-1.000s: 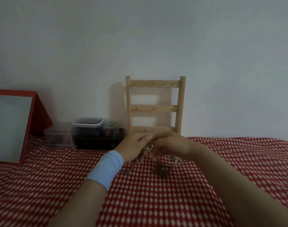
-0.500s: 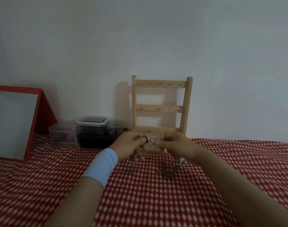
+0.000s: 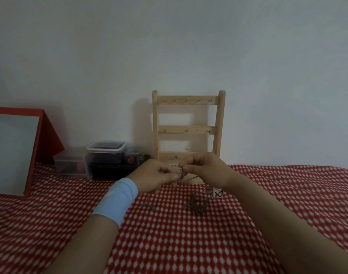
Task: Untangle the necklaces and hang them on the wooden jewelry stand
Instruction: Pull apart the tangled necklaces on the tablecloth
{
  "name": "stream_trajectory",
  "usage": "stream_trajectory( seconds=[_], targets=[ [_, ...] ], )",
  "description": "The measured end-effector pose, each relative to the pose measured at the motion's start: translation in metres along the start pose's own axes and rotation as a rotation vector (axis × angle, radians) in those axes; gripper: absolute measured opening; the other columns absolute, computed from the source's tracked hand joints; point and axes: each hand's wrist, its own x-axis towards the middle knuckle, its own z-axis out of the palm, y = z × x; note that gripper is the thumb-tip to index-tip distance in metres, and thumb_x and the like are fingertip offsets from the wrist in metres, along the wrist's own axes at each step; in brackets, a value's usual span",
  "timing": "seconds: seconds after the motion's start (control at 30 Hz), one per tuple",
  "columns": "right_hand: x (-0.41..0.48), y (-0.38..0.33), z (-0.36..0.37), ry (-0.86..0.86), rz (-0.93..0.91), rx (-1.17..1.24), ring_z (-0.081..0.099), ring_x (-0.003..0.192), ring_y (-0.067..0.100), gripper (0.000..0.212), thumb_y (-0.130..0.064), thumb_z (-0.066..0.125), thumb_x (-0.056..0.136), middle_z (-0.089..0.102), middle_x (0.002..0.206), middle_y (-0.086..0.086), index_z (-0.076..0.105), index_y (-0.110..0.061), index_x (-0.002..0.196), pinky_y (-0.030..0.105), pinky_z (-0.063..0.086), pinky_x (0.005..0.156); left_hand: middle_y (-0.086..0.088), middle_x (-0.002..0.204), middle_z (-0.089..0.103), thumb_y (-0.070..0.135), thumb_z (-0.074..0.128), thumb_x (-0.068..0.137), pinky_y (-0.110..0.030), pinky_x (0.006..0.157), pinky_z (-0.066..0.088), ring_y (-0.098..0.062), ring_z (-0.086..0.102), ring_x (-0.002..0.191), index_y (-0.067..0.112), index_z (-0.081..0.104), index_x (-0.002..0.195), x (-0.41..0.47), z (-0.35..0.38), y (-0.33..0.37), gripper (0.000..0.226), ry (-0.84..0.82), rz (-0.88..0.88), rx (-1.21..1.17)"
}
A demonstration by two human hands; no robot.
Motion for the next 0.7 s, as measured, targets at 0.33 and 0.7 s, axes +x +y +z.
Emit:
stream_trajectory(
  seconds=[0.33, 0.7],
  targets=[
    [-0.002, -0.002, -0.002, -0.104, 0.026, 0.083, 0.062, 0.05, -0.008, 0.011, -0.011, 0.074, 0.091, 0.072, 0.062, -0.016, 0.077, 0.0, 0.094, 0.006, 0.045, 0.05, -0.008, 0.071, 0.074, 0.021, 0.048, 0.102, -0.028, 0.045, 0.052, -0.027, 0.068, 0.054, 0.01, 0.067, 0.091, 0.003, 0.013, 0.002, 0.024, 0.154, 0.093, -0.147],
    [0.001, -0.001, 0.001, -0.22, 0.143, -0.244, 0.066, 0.063, -0.006, 0.009, -0.02, 0.075, 0.089, 0.076, 0.08, -0.008, 0.079, -0.014, 0.095, 0.007, 0.045, 0.056, -0.011, 0.061, 0.068, 0.021, 0.045, 0.103, -0.027, 0.039, 0.051, -0.022, 0.062, 0.042, 0.008, 0.063, 0.088, 0.004, 0.021, 0.001, 0.027, 0.175, 0.109, -0.117]
  ],
)
